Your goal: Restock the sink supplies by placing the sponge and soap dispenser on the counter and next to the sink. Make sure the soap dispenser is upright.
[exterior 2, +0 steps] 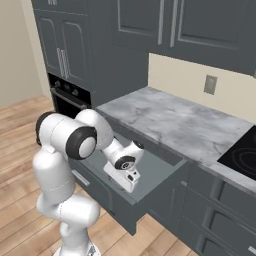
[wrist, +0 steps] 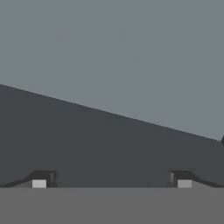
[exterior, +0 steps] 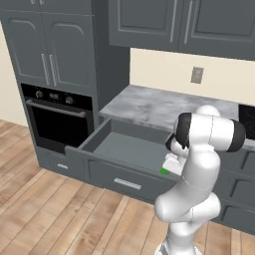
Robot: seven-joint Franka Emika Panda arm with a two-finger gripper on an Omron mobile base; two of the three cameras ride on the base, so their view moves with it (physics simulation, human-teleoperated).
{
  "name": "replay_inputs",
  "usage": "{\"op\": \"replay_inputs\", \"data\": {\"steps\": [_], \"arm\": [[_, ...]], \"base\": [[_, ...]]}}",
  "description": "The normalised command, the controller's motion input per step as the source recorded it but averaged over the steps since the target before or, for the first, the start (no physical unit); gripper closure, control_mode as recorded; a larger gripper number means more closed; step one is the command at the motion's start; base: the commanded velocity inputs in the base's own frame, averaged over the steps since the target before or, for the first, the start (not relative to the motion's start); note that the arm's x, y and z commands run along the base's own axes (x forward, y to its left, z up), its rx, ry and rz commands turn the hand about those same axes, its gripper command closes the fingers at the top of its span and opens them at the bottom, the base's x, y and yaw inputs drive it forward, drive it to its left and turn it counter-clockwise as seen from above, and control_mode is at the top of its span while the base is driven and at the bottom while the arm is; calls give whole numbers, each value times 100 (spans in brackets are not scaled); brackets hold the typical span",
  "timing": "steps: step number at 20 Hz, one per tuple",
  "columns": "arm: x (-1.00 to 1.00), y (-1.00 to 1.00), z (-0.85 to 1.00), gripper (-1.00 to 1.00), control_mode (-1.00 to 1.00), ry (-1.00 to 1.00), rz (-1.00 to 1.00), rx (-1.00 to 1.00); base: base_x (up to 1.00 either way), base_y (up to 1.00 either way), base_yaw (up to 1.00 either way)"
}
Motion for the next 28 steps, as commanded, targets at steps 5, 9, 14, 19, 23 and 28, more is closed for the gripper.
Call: {"op": "replay_inputs", "data": {"steps": [5, 9, 14, 19, 23, 28], "arm": [[8, 2, 35, -100, -100, 18, 0, 3], [70, -15, 25, -100, -100, 10, 3, 1], [69, -2, -9, -100, -100, 13, 2, -2], [23, 0, -31, -100, -100, 8, 0, -6], [12, -11, -24, -100, -100, 0, -2, -3], [33, -17, -9, -100, -100, 0, 0, 0]], "base": [[0, 0, 0], [0, 0, 0], [0, 0, 0], [0, 0, 0], [0, 0, 0], [0, 0, 0]]}}
